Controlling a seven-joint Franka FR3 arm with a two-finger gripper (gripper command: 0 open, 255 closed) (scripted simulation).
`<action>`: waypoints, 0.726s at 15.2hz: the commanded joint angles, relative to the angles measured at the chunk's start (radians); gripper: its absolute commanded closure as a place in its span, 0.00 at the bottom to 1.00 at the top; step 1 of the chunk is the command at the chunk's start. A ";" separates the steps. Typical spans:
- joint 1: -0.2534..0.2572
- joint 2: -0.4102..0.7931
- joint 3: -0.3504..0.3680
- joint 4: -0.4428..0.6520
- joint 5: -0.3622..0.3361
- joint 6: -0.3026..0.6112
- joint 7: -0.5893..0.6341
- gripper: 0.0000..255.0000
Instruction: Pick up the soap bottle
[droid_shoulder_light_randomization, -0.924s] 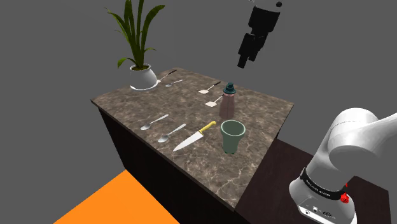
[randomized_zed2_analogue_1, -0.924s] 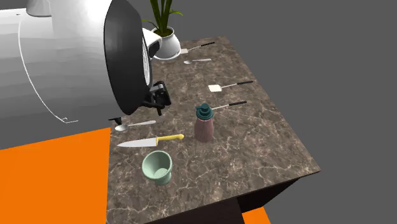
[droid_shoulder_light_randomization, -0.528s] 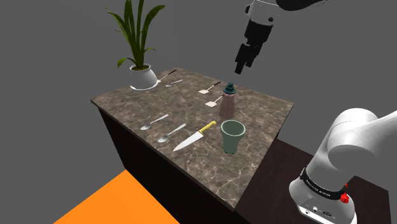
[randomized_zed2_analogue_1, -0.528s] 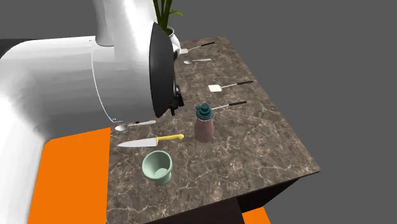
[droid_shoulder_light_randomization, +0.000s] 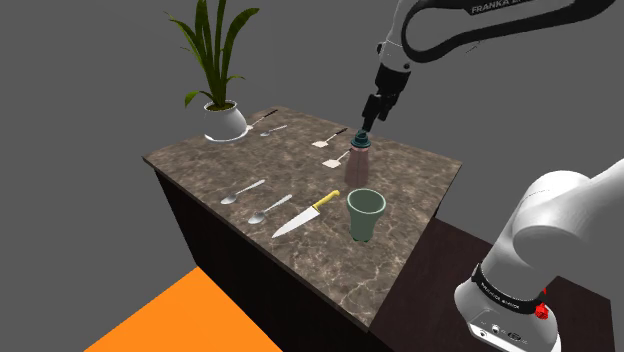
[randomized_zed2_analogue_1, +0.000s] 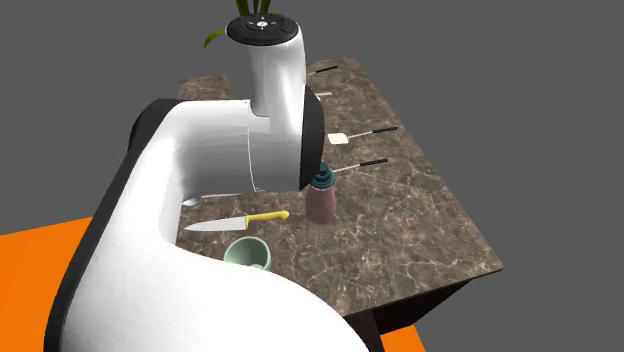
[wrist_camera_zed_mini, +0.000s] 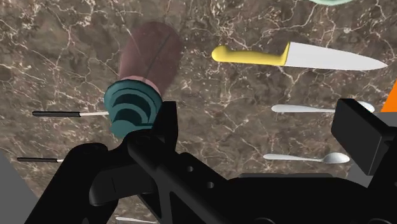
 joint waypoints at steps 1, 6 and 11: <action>-0.011 0.049 -0.027 -0.003 -0.007 0.057 -0.027 0.00; -0.028 0.189 -0.089 0.001 -0.007 0.200 -0.090 0.00; -0.037 0.350 -0.150 0.037 0.026 0.330 -0.168 0.00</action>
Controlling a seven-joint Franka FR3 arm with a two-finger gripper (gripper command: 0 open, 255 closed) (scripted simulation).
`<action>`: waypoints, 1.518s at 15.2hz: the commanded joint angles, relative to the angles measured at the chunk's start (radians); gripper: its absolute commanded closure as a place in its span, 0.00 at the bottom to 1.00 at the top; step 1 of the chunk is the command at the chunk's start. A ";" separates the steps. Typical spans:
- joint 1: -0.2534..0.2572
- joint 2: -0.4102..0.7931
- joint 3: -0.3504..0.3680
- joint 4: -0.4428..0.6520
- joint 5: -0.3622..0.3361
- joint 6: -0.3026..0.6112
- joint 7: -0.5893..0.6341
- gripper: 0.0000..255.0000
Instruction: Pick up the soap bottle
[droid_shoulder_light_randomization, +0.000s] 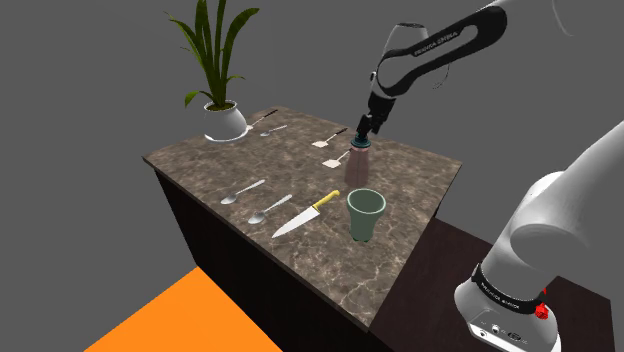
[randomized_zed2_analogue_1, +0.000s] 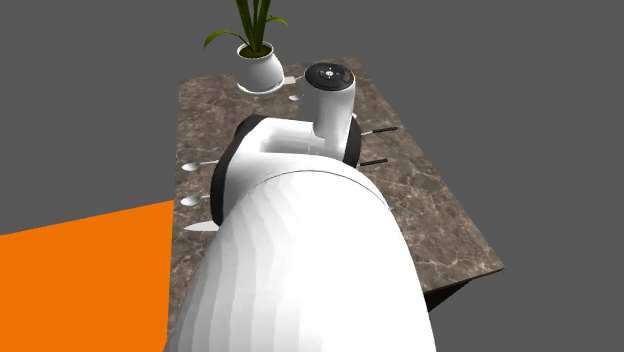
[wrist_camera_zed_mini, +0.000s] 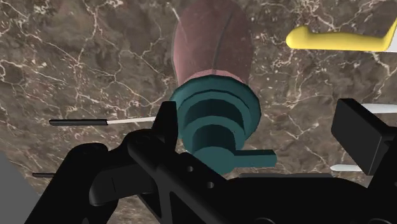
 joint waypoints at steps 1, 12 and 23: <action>-0.004 0.061 -0.024 0.017 0.019 0.047 -0.035 0.00; 0.003 0.148 -0.038 -0.023 0.060 0.171 -0.075 1.00; 0.000 0.128 -0.037 -0.011 0.049 0.140 -0.067 1.00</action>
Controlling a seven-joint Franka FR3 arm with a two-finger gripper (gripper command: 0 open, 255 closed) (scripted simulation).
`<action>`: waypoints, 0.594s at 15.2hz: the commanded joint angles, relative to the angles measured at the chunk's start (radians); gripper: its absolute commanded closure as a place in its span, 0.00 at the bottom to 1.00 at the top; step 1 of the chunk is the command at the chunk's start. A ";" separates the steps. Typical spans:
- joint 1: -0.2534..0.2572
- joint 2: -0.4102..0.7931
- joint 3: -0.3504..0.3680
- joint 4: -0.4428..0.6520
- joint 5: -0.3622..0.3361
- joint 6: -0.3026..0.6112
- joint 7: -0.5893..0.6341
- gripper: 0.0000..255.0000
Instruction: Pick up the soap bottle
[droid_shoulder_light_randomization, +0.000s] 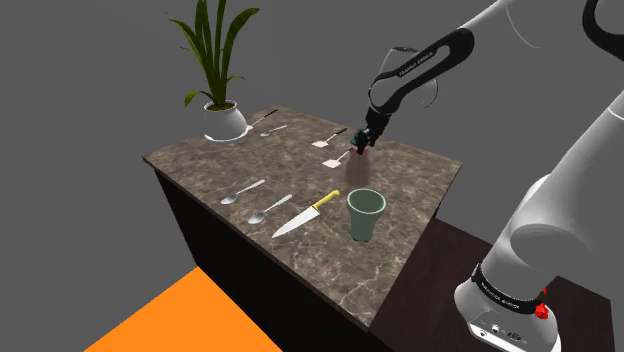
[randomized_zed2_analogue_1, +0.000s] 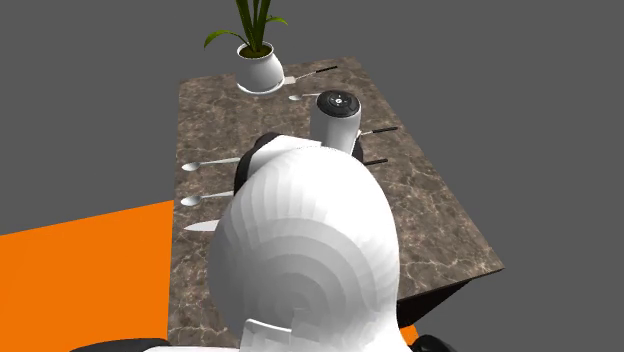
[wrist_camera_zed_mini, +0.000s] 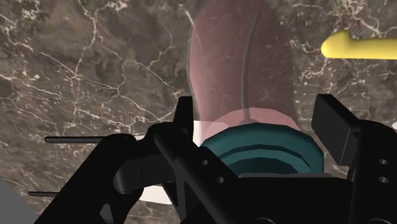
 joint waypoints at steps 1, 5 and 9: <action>-0.002 -0.018 0.001 0.011 -0.010 -0.029 0.007 1.00; -0.005 -0.050 0.005 0.037 -0.025 -0.085 0.021 1.00; -0.008 -0.078 0.009 0.066 -0.037 -0.141 0.032 1.00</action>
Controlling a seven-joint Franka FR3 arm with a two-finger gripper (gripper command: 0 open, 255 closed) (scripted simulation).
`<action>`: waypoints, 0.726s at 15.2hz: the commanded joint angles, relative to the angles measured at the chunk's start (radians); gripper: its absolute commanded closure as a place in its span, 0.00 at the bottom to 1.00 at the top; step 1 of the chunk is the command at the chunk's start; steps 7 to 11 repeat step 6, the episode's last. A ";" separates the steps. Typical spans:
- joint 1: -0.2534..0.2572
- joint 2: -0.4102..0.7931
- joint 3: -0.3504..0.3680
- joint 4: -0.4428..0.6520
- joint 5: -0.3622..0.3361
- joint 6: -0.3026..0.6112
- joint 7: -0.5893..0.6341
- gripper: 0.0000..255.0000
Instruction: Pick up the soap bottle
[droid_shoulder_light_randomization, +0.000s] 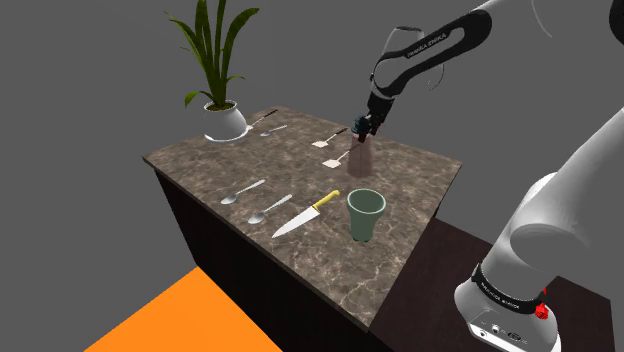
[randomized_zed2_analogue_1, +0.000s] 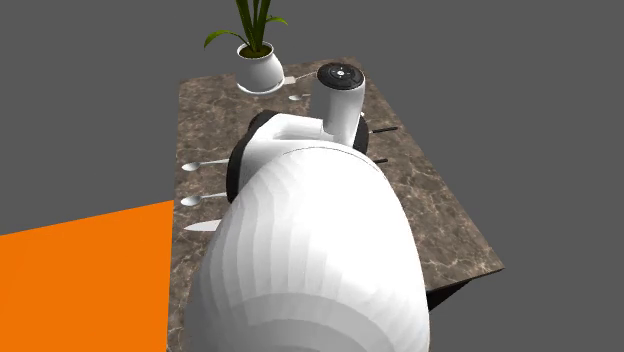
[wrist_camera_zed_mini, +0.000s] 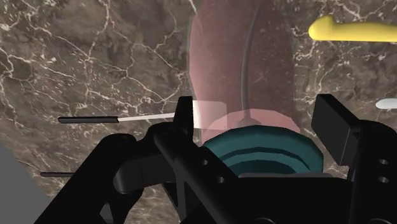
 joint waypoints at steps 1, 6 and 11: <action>-0.002 -0.016 0.001 0.012 -0.006 -0.028 0.003 1.00; -0.003 -0.034 0.004 0.038 -0.013 -0.072 0.010 1.00; -0.003 -0.034 0.004 0.038 -0.013 -0.072 0.010 1.00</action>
